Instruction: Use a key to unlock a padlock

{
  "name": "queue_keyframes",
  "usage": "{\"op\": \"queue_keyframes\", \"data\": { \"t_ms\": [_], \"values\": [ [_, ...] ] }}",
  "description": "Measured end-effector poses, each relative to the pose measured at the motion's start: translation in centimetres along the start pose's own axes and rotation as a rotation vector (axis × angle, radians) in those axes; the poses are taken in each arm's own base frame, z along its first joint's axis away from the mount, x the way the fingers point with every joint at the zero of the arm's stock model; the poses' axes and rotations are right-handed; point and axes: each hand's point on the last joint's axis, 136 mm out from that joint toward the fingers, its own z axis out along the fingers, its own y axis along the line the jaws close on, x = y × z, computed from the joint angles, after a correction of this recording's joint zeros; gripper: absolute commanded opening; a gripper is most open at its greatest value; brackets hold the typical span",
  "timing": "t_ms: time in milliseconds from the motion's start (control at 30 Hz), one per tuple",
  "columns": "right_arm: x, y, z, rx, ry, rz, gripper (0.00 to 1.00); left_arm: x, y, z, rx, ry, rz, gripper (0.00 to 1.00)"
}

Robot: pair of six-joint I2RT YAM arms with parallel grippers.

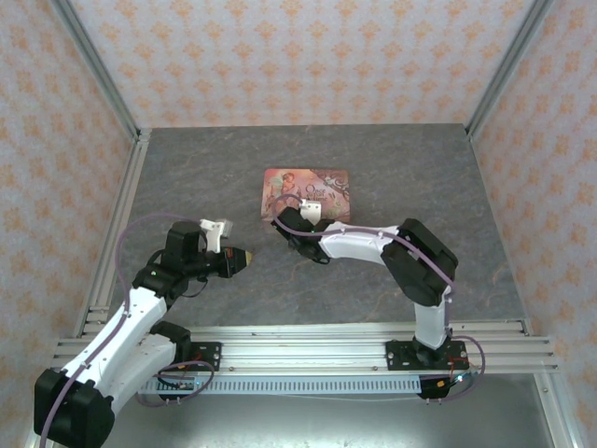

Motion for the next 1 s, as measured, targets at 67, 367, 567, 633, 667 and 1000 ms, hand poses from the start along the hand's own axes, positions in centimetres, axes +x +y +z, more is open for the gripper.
{"op": "queue_keyframes", "data": {
  "t_ms": [67, 367, 567, 633, 667, 1000],
  "values": [
    [-0.1, 0.1, 0.1, 0.005, -0.001, 0.0, 0.39, 0.0, 0.0, 0.0, 0.0, 0.0, 0.0, 0.0],
    [-0.2, 0.4, 0.9, 0.025, 0.011, 0.009, 0.4, 0.2, 0.2, 0.2, -0.004, 0.009, -0.006, 0.0],
    [0.0, -0.2, 1.4, 0.045, 0.022, 0.028, 0.4, 0.3, 0.3, 0.2, -0.005, 0.012, -0.008, 0.0],
    [-0.1, -0.3, 1.5, 0.048, 0.021, 0.035, 0.4, 0.3, 0.3, 0.2, -0.005, 0.012, -0.008, 0.0],
    [-0.2, -0.4, 1.5, 0.049, 0.021, 0.038, 0.39, 0.3, 0.3, 0.2, -0.005, 0.012, -0.008, 0.0],
    [-0.8, -0.1, 1.6, 0.042, 0.016, 0.025, 0.14, 0.3, 0.3, 0.2, -0.005, 0.012, -0.008, 0.0]
  ]
}}
